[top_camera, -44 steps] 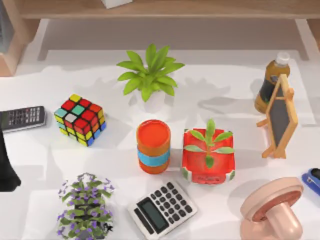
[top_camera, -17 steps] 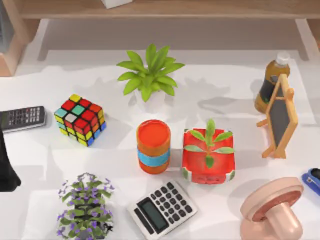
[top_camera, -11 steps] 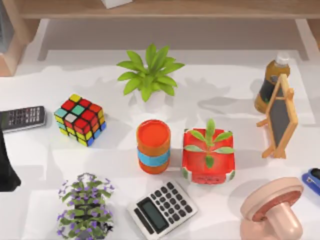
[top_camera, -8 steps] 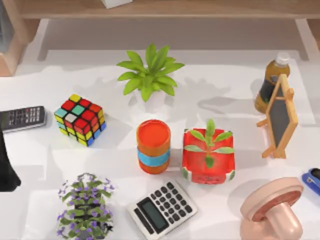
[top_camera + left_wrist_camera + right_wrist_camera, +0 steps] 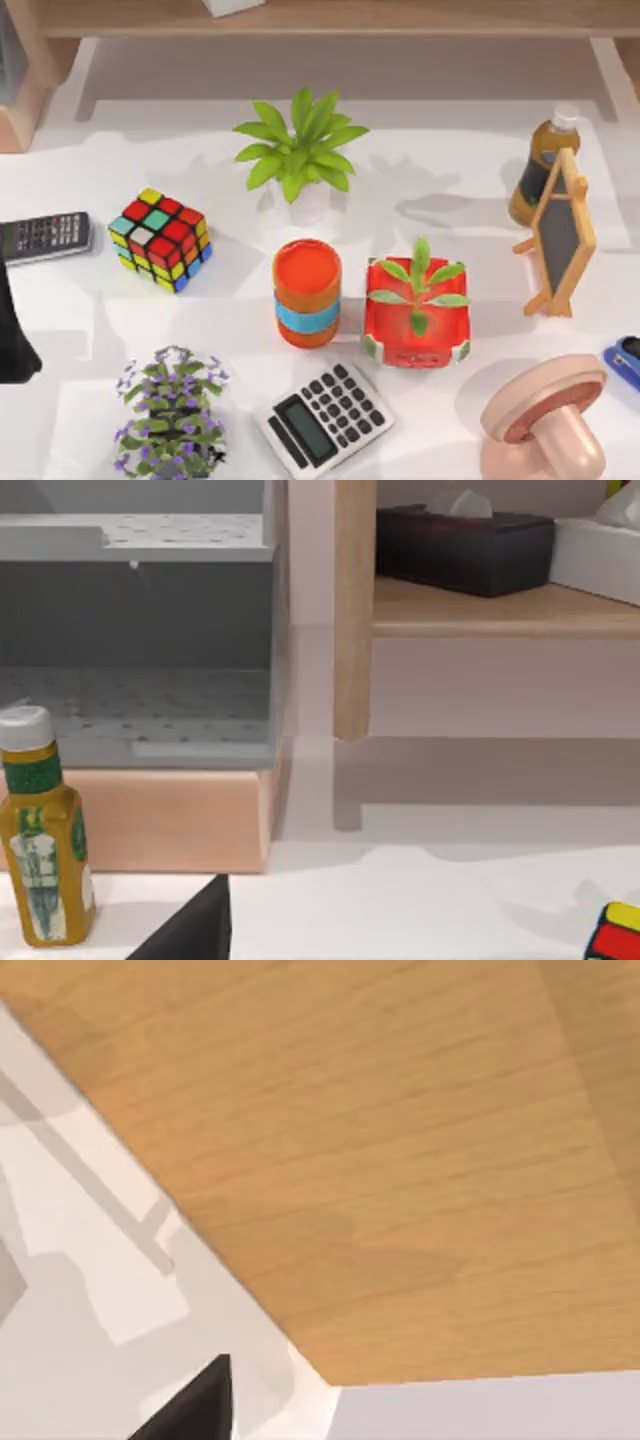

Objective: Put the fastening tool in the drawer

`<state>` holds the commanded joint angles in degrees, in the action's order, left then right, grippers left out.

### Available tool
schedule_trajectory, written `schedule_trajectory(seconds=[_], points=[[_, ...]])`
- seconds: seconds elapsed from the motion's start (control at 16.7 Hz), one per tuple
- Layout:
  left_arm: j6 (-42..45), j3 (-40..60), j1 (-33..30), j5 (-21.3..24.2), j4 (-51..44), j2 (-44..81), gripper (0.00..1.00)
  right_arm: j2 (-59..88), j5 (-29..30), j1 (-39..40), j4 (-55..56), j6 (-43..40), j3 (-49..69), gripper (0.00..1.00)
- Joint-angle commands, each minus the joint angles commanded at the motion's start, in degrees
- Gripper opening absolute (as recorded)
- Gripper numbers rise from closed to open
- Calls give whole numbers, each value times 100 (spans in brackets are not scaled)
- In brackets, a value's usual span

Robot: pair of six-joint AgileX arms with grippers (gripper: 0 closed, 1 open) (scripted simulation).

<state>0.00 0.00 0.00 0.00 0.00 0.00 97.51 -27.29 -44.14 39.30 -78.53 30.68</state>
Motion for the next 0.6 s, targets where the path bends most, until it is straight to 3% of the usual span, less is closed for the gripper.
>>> schedule_trajectory(seconds=[0.24, 0.6], points=[[0, 0, 0, 0, 0, 0, 100, -605, 683, 857, -3149, 963, 573, 100], [0, 0, 0, 0, 0, 0, 100, -976, 1726, 2976, -7228, 2799, 1626, 100]])
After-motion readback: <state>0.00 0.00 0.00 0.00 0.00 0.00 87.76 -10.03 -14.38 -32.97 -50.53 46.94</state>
